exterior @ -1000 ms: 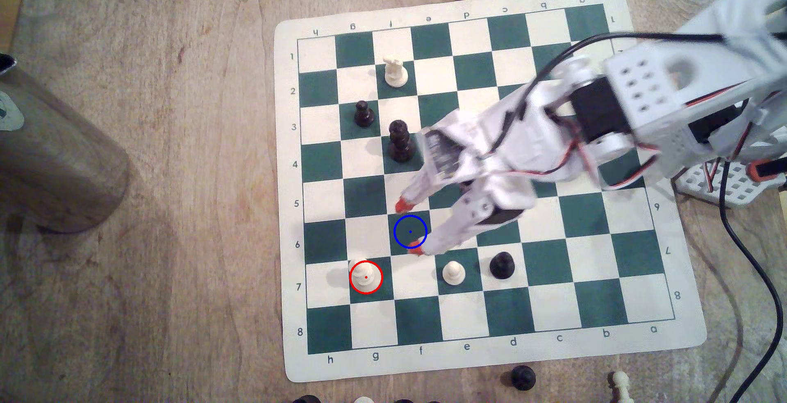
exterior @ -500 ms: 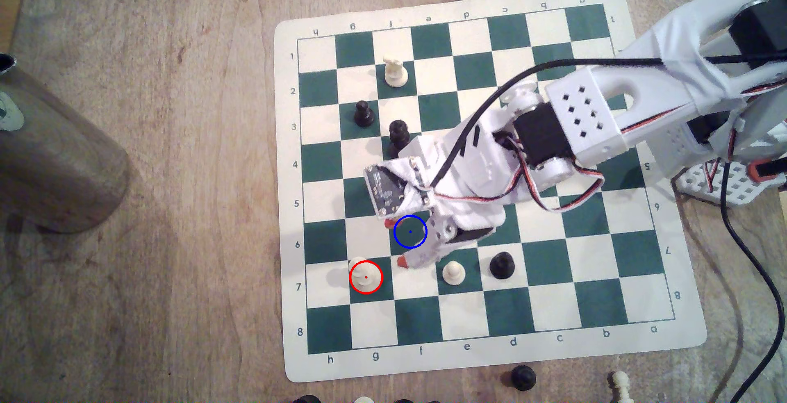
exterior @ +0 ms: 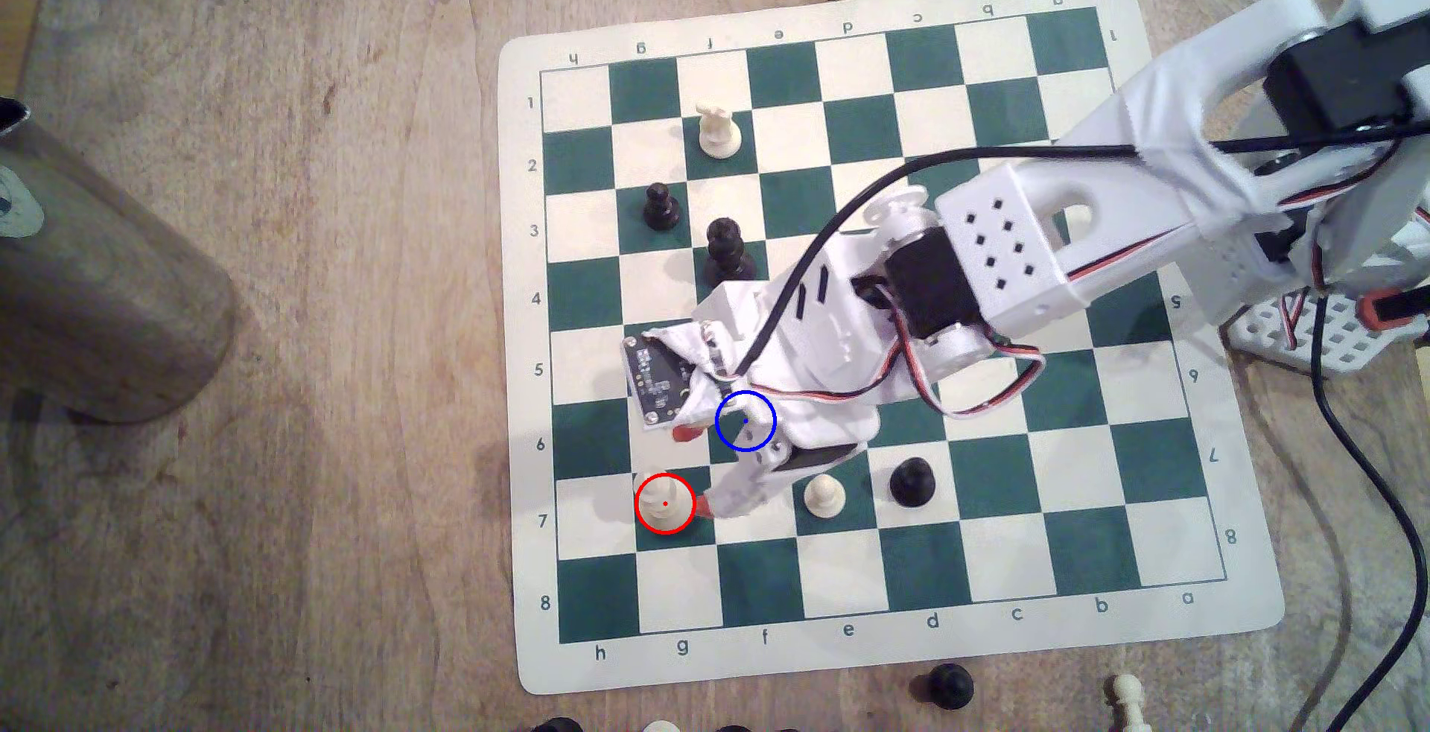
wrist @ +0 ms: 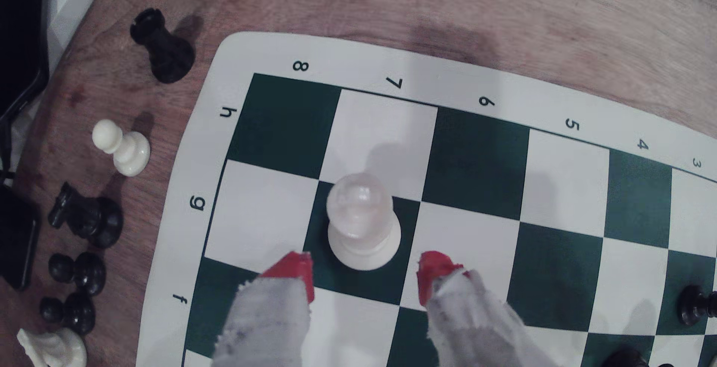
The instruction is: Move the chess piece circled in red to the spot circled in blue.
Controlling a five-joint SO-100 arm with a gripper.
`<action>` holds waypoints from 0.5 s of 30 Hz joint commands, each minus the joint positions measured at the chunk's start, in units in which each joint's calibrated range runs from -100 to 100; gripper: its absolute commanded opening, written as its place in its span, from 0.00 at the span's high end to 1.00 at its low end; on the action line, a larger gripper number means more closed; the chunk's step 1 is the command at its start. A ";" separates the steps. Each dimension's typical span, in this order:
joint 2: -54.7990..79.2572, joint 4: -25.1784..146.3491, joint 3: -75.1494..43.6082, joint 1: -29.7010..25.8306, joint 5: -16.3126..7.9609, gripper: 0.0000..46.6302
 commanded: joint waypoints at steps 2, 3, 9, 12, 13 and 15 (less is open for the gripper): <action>0.30 -2.62 -6.94 0.11 -0.15 0.70; 0.64 -2.70 -7.21 0.11 -0.15 0.70; 1.91 -3.77 -8.03 -0.28 -0.24 0.69; 2.51 -4.26 -8.30 -0.52 -0.39 0.69; 2.76 -4.50 -8.48 -0.60 -0.44 0.69; 3.53 -4.83 -9.20 -0.75 -0.73 0.69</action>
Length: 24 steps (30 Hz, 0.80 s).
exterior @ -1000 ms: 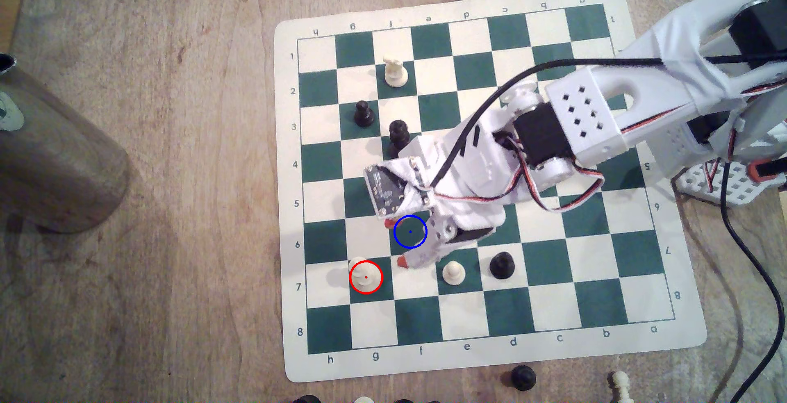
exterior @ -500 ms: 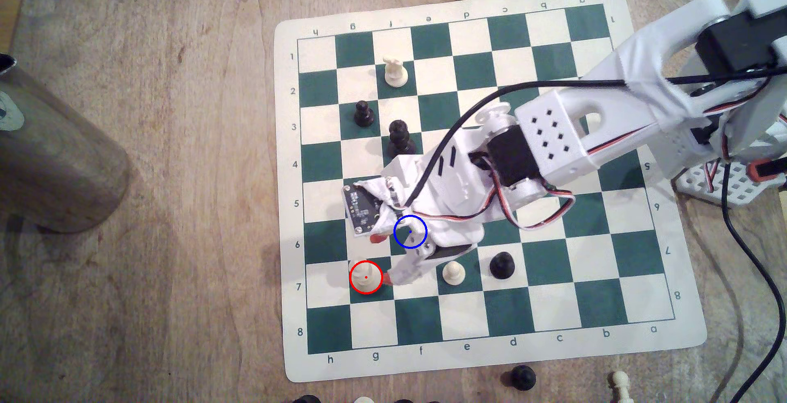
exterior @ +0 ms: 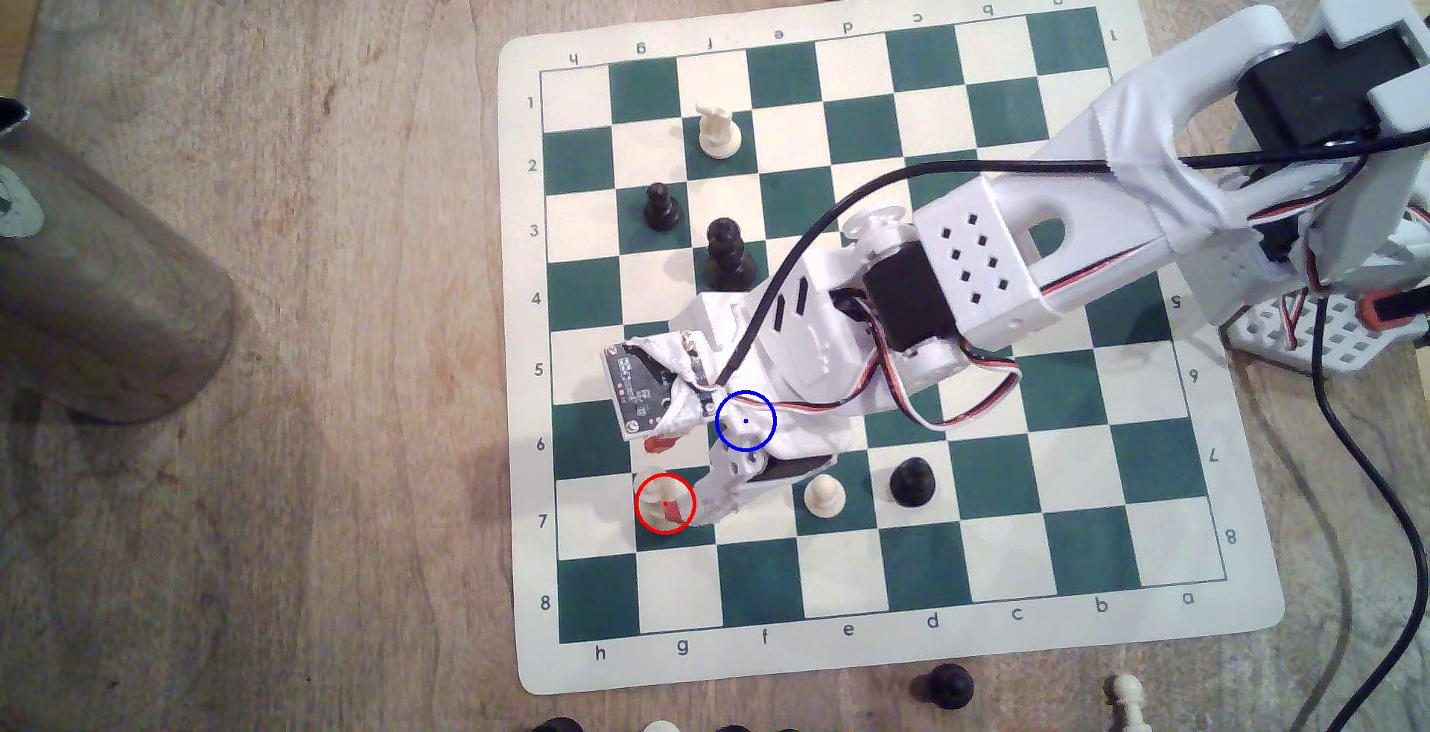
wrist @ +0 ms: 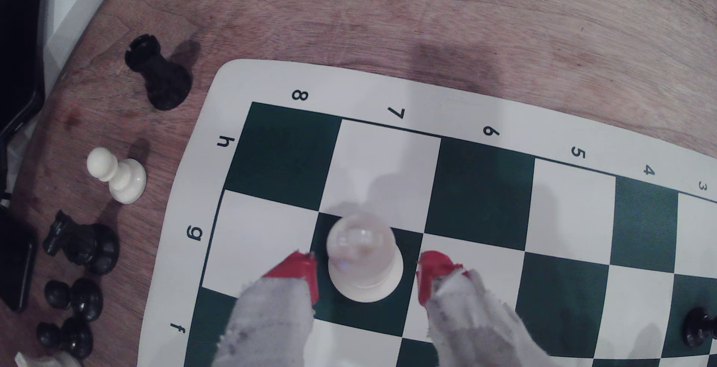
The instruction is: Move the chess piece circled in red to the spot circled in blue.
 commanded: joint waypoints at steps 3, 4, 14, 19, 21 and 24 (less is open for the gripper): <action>0.19 -2.23 -6.68 -0.91 -0.63 0.71; 0.36 -2.47 -6.86 -0.91 -0.63 0.71; 1.89 -4.19 -8.40 -1.15 -0.83 0.78; 1.89 -3.62 -8.40 -1.30 -0.83 0.81; 1.89 -3.54 -8.40 -1.38 -0.78 0.81; 1.97 -3.37 -8.40 -1.38 -0.73 0.81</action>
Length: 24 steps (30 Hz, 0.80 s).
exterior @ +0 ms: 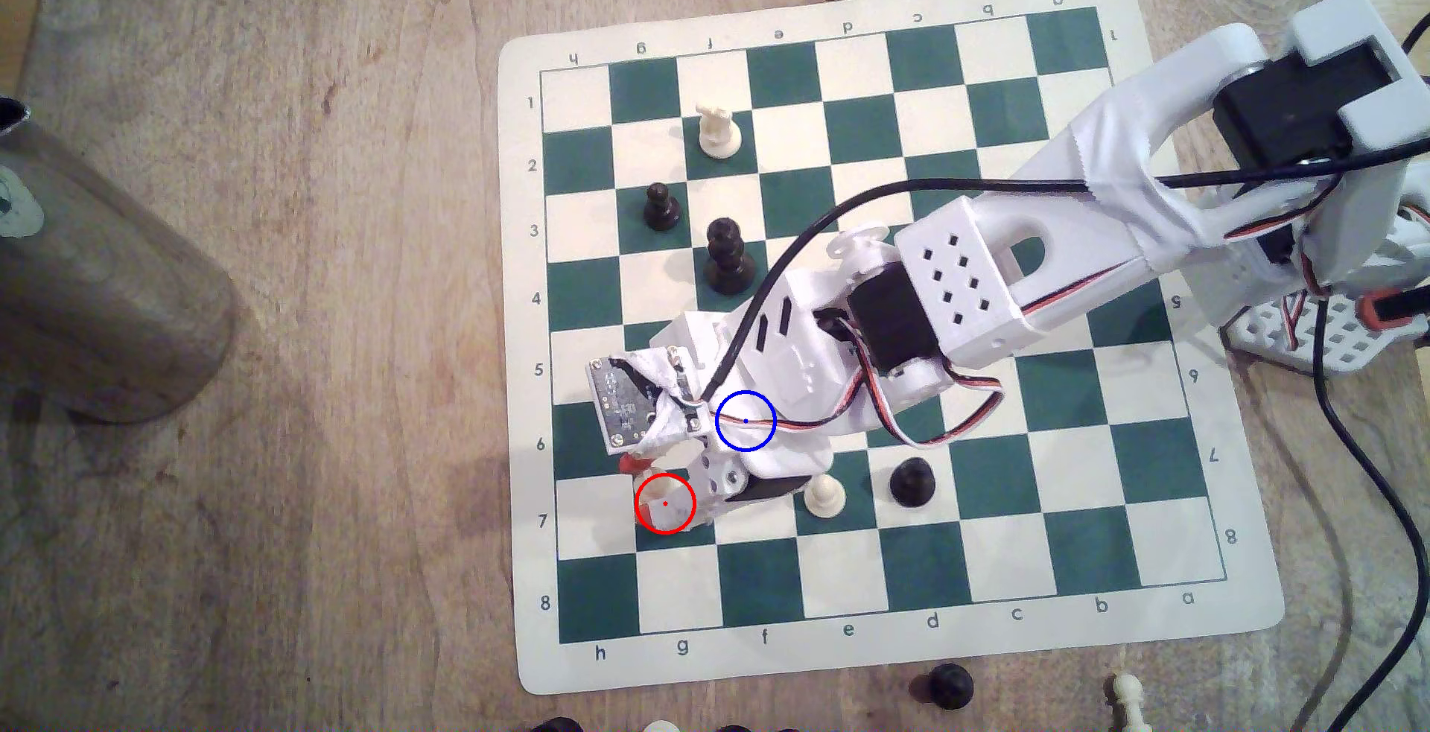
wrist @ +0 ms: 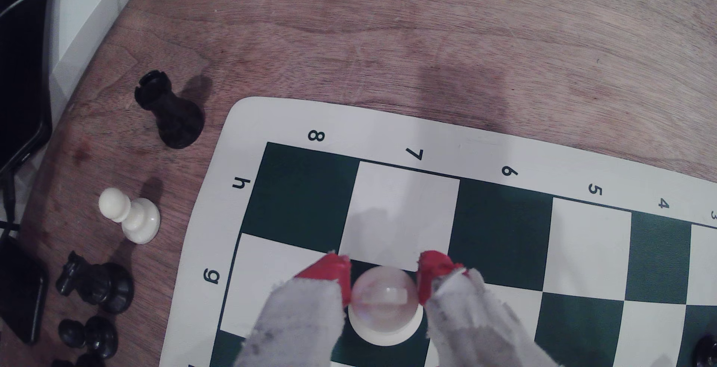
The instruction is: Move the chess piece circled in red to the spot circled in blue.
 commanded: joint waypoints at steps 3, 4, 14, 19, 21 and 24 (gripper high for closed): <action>-1.38 0.14 -4.78 -0.64 -0.05 0.77; -1.38 0.14 -4.78 -0.64 -0.05 0.76; -0.87 0.96 -4.87 -0.72 0.15 0.73; -0.95 1.21 -4.96 -0.88 0.24 0.81; -1.12 1.62 -4.96 -0.96 0.44 0.87; -1.46 2.44 -5.05 -1.04 0.49 0.96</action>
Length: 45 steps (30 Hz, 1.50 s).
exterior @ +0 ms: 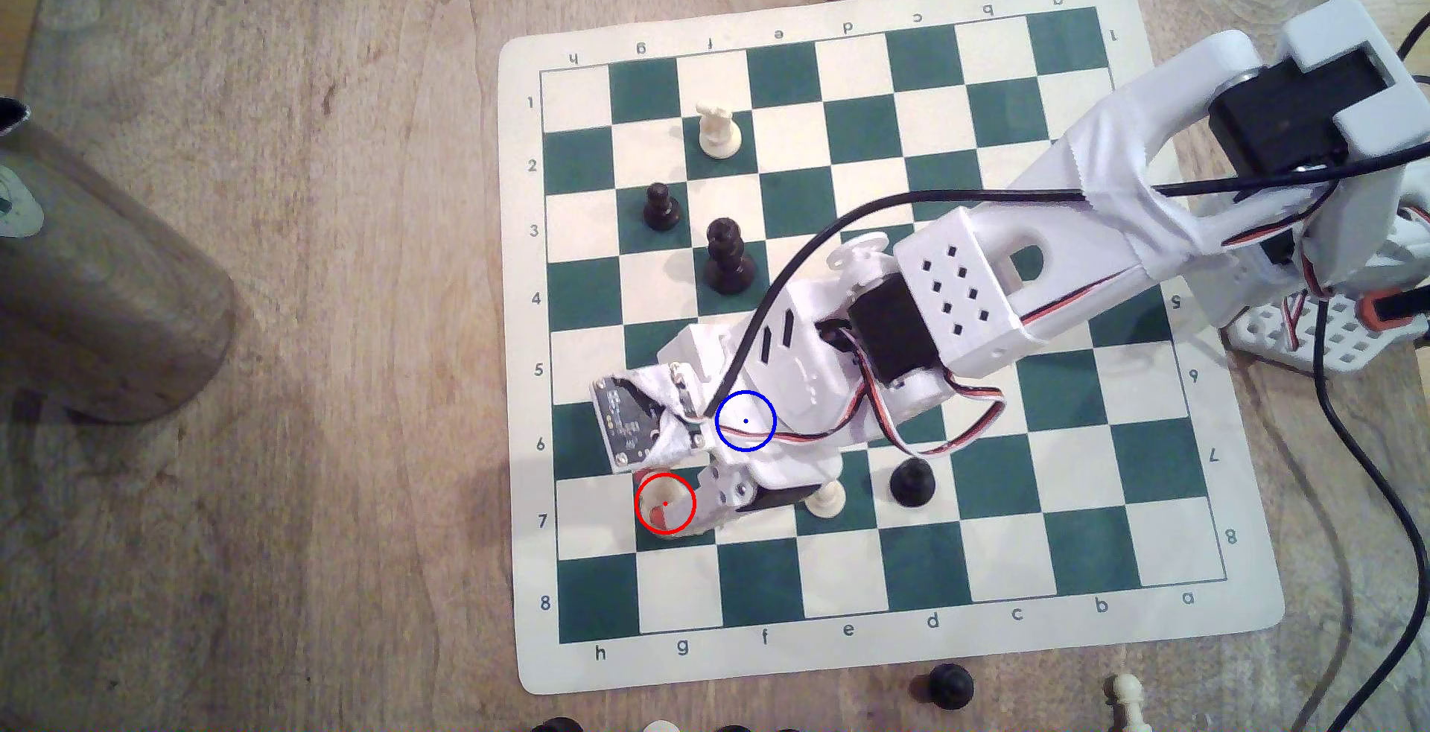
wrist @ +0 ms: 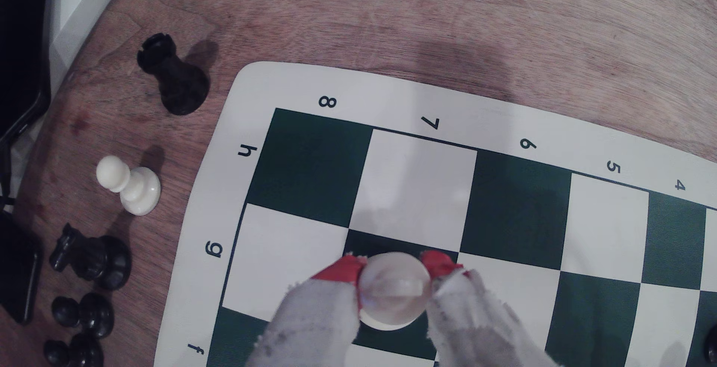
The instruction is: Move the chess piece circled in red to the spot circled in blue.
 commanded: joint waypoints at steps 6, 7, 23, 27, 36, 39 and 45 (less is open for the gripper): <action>-2.39 1.33 -5.51 -0.45 0.54 1.00; -2.64 1.25 -6.05 -0.37 0.44 1.00; -18.94 3.22 4.74 2.44 0.68 1.00; -22.50 2.15 11.26 3.93 0.93 1.00; -24.03 -0.39 19.51 5.42 0.73 1.00; -23.52 -1.45 20.78 5.49 0.54 1.00; -23.27 -1.70 21.24 5.42 0.34 1.00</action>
